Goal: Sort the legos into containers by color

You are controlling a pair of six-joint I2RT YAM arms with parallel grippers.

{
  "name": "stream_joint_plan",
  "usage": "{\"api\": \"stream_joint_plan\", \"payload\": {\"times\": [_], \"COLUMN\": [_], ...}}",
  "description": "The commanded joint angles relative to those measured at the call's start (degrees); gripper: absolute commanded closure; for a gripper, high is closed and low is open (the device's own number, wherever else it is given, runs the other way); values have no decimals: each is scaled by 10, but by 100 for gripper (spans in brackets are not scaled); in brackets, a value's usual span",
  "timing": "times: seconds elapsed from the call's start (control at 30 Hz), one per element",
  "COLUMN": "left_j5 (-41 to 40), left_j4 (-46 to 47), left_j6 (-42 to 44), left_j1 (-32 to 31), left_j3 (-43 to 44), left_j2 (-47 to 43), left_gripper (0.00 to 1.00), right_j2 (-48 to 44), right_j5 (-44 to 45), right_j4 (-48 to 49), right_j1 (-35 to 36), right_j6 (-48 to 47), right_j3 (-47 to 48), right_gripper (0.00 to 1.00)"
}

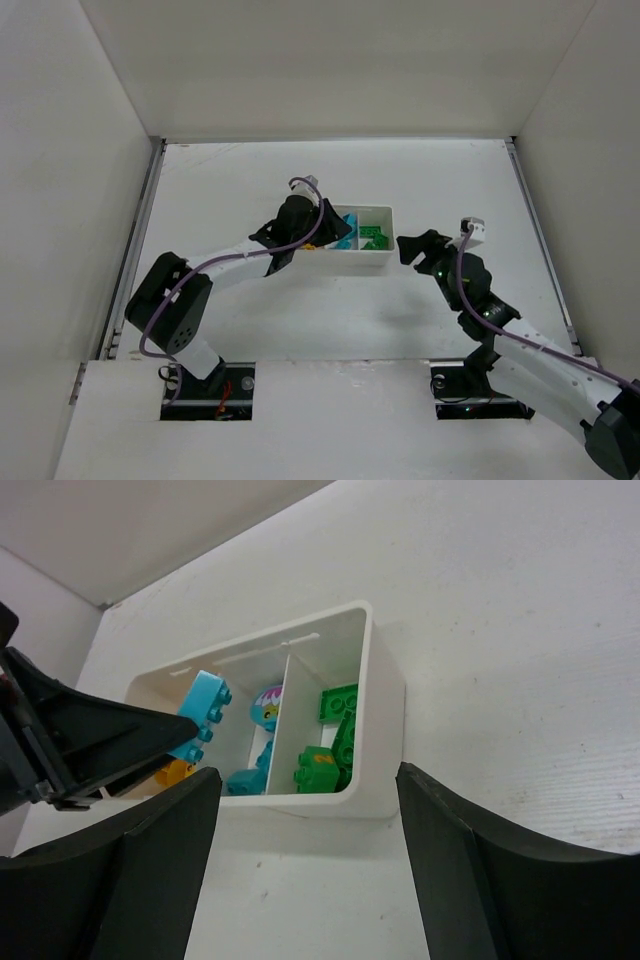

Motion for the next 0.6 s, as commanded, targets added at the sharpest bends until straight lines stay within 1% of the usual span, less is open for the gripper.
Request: {"api": "stream_joint_plan", "payload": {"times": [0.0, 0.13, 0.17, 0.2, 0.3, 0.43, 0.47, 0.57], "left_j5": [-36, -61, -65, -67, -72, -110, -118, -155], "left_j4": [-19, -41, -41, -43, -58, -64, -67, -103], "left_j6": [20, 35, 38, 44, 47, 50, 52, 55], "left_j1": [-5, -9, -10, -12, -9, -7, -6, 1], "left_j3": [29, 33, 32, 33, 31, -8, -21, -53], "left_j2": [-5, -25, -34, -43, -80, -169, -197, -276], "left_gripper": [61, 41, 3, 0, 0, 0, 0, 0], "right_j2": [-14, -22, -26, -31, -40, -52, -52, -48], "right_j5": [12, 26, 30, 34, 37, 52, 58, 88], "right_j4": [-15, -28, -35, -40, -46, -61, -64, -94], "right_j1": [8, 10, 10, 10, 15, 20, 21, 21], "right_j6": [11, 13, 14, 15, 15, 19, 19, 20], "right_j3": [-3, -4, -3, -2, -2, -2, -2, 6], "right_gripper": [22, 21, 21, 20, 19, 17, 0, 0]}}
